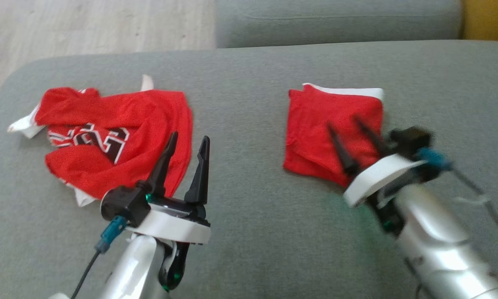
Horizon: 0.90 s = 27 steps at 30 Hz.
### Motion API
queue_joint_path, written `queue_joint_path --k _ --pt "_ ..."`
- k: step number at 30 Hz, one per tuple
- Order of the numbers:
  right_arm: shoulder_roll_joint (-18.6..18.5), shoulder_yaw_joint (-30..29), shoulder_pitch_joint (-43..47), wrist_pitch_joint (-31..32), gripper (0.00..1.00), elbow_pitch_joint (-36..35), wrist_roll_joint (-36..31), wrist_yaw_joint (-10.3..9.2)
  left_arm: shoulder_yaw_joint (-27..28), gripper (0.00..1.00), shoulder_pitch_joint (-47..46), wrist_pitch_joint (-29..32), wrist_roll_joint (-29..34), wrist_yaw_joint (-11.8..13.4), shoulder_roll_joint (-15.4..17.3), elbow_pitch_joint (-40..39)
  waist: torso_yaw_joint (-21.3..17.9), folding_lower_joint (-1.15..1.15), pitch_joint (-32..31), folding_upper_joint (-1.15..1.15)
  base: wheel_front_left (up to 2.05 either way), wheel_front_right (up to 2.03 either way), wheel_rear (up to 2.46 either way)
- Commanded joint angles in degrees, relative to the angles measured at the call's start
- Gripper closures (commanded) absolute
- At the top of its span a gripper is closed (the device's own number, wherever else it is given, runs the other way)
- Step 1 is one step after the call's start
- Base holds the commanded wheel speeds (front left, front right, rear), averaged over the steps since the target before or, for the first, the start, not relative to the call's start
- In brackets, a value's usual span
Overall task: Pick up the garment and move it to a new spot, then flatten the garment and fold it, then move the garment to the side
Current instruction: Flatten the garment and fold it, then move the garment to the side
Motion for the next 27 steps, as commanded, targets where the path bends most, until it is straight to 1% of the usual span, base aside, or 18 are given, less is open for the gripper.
queue_joint_path --k 1,3,6,9,12,15,18,22,27 --pt "-0.96 -2.07 -1.04 -1.01 0.0 -2.79 -1.95 -0.05 2.46 0.0 -0.89 -0.28 0.56 0.15 0.36 -2.43 -1.29 0.0 -0.3 0.0 0.0 0.0 0.0" --pt "-1.7 -7.85 0.01 -1.13 0.0 -6.31 -5.75 -0.05 2.95 0.0 -0.79 -0.28 0.5 0.19 0.36 -3.18 -2.36 0.0 -0.29 0.0 0.0 0.0 0.0" --pt "-0.66 -17.54 4.16 -1.15 0.0 -13.06 -11.83 -0.05 3.46 0.0 -0.6 -0.28 0.58 0.25 0.36 -4.17 -3.73 0.0 -0.17 0.0 0.0 0.0 0.0" --pt "2.05 -25.59 9.21 -1.16 0.0 -19.62 -18.17 -0.05 3.82 0.0 -0.3 -0.28 0.78 0.27 0.36 -4.74 -4.85 0.0 -0.07 0.0 0.0 0.0 0.0" --pt "4.52 -30.28 13.88 -1.17 0.0 -25.18 -22.48 -0.05 4.15 0.0 0.03 -0.28 0.95 0.27 0.36 -5.13 -5.67 0.0 0.06 0.0 0.0 0.0 0.0" --pt "5.92 -32.58 17.48 -1.17 0.0 -28.73 -24.84 -0.05 4.14 0.0 0.4 -0.28 1.27 0.25 0.36 -5.29 -6.14 0.0 0.18 0.0 0.0 0.0 0.0" --pt "6.45 -33.31 19.48 -1.17 0.0 -30.13 -25.31 -0.05 4.16 0.0 0.63 -0.28 1.77 0.22 0.36 -5.16 -6.44 0.0 0.45 0.0 0.0 0.0 0.0" --pt "6.58 -33.31 20.1 -1.18 0.0 -30.71 -24.25 -0.05 4.05 0.0 0.42 -0.28 1.89 0.18 0.36 -4.99 -6.13 0.0 0.96 0.0 0.0 0.0 0.0" --pt "6.6 -33.1 18.64 -1.18 0.0 -30.17 -24.48 -0.05 3.27 0.0 -0.54 -0.28 1.57 0.14 0.36 -5.13 -4.59 0.0 2.45 0.0 0.0 0.0 0.0"
